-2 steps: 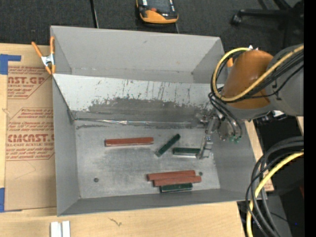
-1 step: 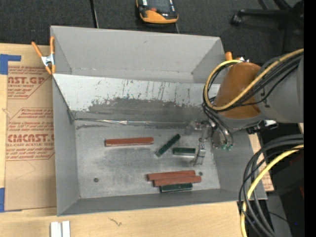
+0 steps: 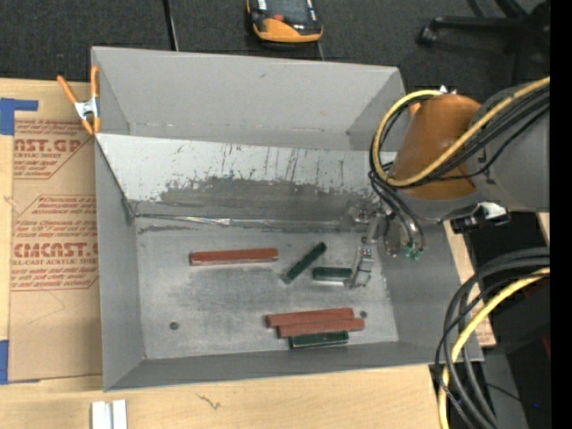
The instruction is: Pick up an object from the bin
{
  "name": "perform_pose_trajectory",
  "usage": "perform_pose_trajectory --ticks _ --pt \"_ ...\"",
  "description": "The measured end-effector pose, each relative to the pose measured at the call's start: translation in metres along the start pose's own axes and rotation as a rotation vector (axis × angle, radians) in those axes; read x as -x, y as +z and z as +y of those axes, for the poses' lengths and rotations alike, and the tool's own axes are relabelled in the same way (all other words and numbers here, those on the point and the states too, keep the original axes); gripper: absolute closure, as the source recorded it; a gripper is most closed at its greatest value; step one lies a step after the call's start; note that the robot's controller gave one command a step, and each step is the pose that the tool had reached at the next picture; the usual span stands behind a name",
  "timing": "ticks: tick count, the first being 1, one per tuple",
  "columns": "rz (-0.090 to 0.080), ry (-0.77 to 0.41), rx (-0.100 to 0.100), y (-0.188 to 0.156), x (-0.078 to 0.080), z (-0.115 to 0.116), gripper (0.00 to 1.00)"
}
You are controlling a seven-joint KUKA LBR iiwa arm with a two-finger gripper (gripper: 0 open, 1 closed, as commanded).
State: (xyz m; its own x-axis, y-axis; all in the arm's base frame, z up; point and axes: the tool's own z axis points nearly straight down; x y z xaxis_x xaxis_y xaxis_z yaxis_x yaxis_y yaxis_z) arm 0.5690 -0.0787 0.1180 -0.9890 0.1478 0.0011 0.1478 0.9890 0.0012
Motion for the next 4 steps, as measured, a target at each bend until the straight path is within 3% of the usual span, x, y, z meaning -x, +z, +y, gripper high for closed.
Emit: perform_pose_trajectory --ticks 1,2,4 --pt "-0.005 0.183 0.0 0.035 -0.002 -0.002 0.0" --pt "-0.002 0.181 -0.002 0.048 -0.007 0.0 1.0" --pt "0.005 0.181 -0.002 0.041 -0.01 0.001 1.0"
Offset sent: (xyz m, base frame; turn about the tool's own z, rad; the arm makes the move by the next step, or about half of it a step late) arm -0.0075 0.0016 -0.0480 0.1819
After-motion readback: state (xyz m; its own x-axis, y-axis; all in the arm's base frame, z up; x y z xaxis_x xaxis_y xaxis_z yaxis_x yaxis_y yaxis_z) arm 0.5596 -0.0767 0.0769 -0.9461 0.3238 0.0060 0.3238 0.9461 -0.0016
